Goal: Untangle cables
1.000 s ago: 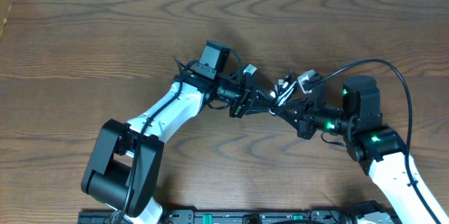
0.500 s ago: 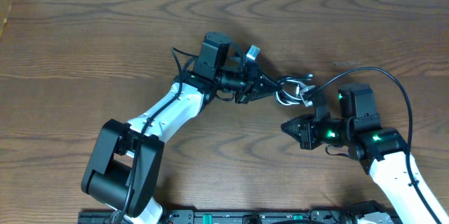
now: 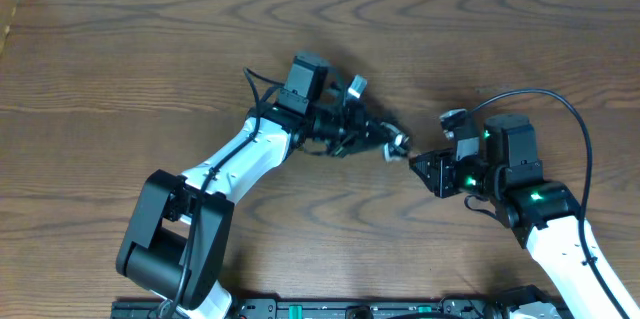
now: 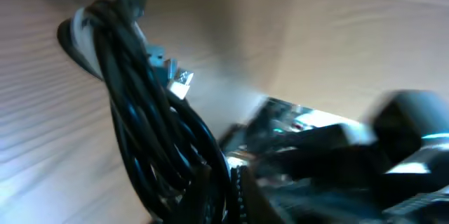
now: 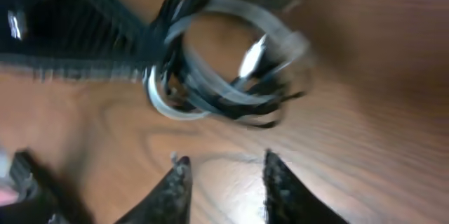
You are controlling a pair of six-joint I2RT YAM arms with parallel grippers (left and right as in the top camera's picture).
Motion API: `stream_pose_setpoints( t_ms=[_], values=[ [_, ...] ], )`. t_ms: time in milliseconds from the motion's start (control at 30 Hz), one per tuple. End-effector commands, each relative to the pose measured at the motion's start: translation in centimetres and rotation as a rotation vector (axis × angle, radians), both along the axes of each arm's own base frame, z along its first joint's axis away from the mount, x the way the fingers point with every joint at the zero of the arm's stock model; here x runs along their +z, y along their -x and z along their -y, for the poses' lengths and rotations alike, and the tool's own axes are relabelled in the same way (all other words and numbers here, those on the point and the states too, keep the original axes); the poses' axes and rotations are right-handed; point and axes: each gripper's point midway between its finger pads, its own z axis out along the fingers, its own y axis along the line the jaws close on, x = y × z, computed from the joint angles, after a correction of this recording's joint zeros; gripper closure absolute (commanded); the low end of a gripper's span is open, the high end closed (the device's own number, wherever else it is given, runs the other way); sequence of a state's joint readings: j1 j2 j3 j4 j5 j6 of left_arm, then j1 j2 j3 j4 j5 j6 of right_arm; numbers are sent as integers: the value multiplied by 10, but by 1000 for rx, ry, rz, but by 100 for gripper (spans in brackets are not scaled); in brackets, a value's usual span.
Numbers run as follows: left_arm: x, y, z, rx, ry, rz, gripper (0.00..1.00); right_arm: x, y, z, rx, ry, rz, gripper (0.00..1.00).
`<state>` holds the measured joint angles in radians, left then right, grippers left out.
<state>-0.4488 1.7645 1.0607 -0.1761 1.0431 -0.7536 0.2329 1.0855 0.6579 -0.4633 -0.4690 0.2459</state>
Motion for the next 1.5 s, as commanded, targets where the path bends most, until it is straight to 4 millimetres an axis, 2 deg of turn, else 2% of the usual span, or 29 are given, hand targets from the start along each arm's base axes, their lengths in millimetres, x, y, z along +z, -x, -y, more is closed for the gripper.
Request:
stream_pose_setpoints(
  t_ms=[0, 100, 200, 300, 467, 600, 667, 733, 900, 1133, 1333, 1467],
  values=[
    [-39, -11, -32, -30, -278, 248, 93, -12, -8, 23, -117, 106, -9, 67],
    [-61, -10, -65, -53, -500, 304, 93, -18, -7, 33, -150, 155, -22, 67],
    [-58, -13, -91, -63, -652, 386, 93, -24, -6, 44, -188, 215, -36, 65],
    [-39, -23, -113, -24, -764, 495, 93, -26, -5, 50, -206, 242, -40, 65],
    [11, -41, -140, 122, -877, 669, 93, -26, -6, 52, -241, 233, -52, 66],
    [44, -41, -140, 160, -846, 769, 92, -26, -6, 52, -244, 237, -51, 65],
    [47, -36, -134, 127, -842, 796, 93, -26, -6, 52, -244, 236, -50, 65],
    [41, -30, -128, 90, -842, 793, 93, -26, -7, 52, -250, 232, -50, 65],
    [4, -11, -107, -41, -867, 743, 93, -25, -8, 52, -251, 230, -47, 65],
    [-47, -3, -101, -175, -1104, 753, 92, -25, -8, 52, -263, 222, -53, 65],
    [-69, 8, -90, -254, -1241, 806, 92, -25, -8, 52, -263, 222, -54, 65],
    [-71, 20, -75, -293, -1223, 834, 93, -25, -8, 52, -262, 222, -53, 65]
  ],
)
